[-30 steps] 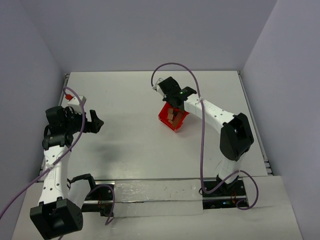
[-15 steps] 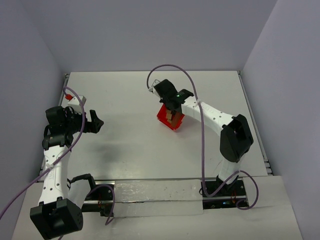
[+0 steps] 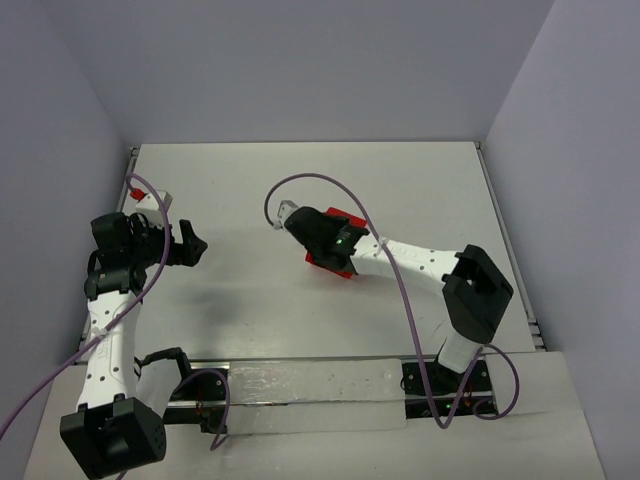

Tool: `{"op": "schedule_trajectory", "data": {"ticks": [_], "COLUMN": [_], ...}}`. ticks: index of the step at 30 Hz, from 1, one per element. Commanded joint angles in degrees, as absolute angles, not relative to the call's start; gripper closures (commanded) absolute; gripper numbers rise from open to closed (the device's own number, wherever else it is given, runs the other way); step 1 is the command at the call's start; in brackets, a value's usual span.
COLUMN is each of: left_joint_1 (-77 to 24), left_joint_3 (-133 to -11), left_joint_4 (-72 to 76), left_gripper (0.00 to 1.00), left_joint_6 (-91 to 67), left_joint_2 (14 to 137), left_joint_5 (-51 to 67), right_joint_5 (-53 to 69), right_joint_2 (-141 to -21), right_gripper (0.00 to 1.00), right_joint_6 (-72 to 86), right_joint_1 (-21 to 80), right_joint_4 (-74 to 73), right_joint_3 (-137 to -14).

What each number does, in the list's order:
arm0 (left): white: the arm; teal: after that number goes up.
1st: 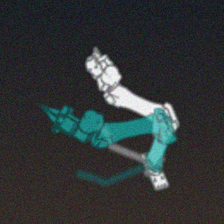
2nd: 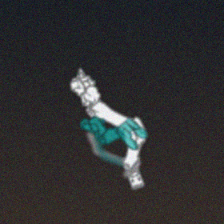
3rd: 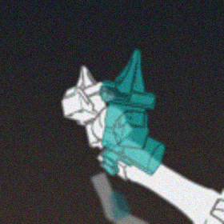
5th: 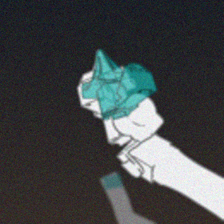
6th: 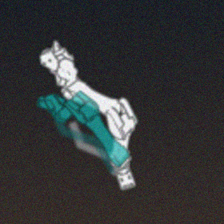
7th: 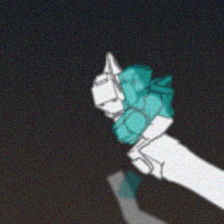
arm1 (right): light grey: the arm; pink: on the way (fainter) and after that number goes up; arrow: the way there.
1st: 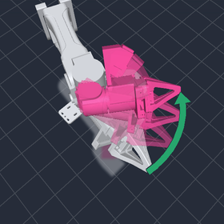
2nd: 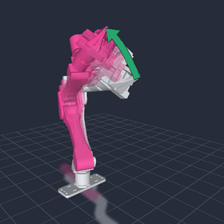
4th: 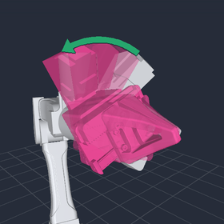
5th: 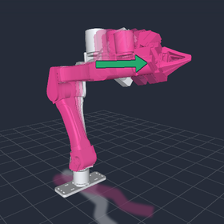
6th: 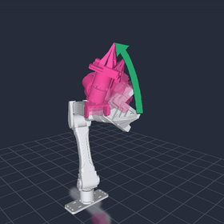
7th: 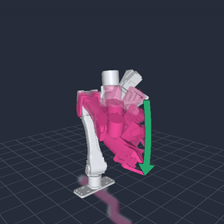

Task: Build the wood block tower

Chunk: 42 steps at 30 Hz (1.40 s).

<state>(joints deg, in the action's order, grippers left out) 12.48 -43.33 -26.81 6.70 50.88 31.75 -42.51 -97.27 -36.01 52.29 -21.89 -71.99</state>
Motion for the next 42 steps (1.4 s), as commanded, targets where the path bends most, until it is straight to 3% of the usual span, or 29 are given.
{"op": "schedule_trajectory", "data": {"ticks": [1,18,20,22,23,26,36,42], "left_joint_1": [12.92,13.01,13.01,13.01,12.93,13.1,13.09,13.02], "left_joint_3": [-45.0,-45.0,-45.06,-45.0,-45.0,-45.0,-44.92,-44.99], "left_joint_4": [-25.49,-25.31,-25.49,-25.32,-25.23,-25.4,-25.32,-25.31], "left_gripper": [0.01,0.01,0.01,0.01,0.01,0.01,0.01,0.01], "left_joint_6": [7.15,7.21,7.27,7.04,7.11,7.19,7.2,7.12], "left_joint_2": [50.1,50.54,50.48,50.36,50.28,50.29,51.42,50.62], "left_joint_5": [32.38,32.4,32.34,32.09,32.08,32.15,32.61,32.36], "right_joint_5": [-48.36,-48.69,-49.67,-47.87,-49.37,-48.79,-59.77,-61.61], "right_joint_2": [-94.39,-93.86,-93.64,-95.29,-95.2,-95.8,-93.88,-96.86], "right_gripper": [1.0,1.0,1.0,1.0,1.0,1.0,1.0,1.0], "right_joint_6": [-37.82,-41.43,-44.36,-39.73,-40.62,-40.01,-68.93,-73.3], "right_joint_1": [54.77,59.15,58.31,58.51,58.62,57.74,62.76,63.38], "right_joint_4": [-12.57,-7.81,-1.59,-11.03,-5.52,-9.81,33.97,44.12], "right_joint_3": [-68.99,-69.98,-70.06,-74.15,-73.2,-73.62,-55.37,-54.39]}}
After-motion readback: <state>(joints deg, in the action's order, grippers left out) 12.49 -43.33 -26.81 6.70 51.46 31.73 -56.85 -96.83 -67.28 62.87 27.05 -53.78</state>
